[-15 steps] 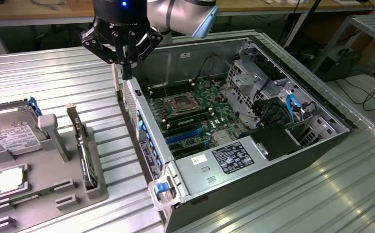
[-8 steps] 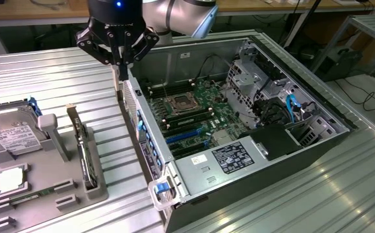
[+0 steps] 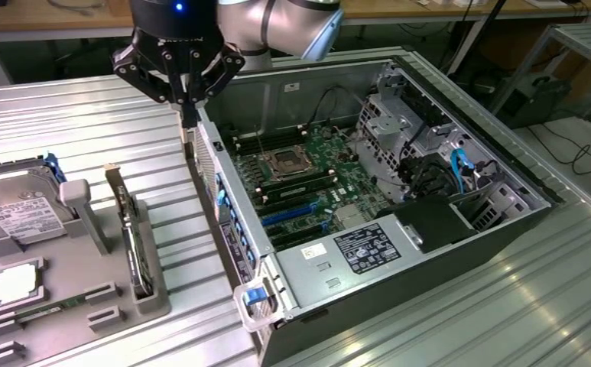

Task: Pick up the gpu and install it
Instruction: 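Reach for the gpu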

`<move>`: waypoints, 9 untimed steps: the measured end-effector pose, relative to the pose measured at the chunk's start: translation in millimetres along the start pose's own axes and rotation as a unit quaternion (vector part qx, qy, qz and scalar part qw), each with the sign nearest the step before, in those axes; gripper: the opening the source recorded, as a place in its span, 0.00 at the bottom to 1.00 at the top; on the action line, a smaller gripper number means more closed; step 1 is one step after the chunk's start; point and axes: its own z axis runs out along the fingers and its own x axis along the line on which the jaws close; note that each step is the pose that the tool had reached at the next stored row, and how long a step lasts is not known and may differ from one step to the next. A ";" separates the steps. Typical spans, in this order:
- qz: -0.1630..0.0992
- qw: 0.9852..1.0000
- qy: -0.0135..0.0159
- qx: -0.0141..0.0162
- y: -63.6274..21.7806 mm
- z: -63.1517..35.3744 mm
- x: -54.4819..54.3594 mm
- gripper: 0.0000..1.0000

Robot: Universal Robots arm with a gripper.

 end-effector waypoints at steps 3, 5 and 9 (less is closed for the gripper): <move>0.000 1.000 0.000 0.000 -0.3 -0.1 2.5 0.11; 0.000 1.000 0.000 0.000 -0.5 -0.2 4.1 0.11; 0.000 1.000 0.000 0.000 -1.0 -0.2 7.3 0.11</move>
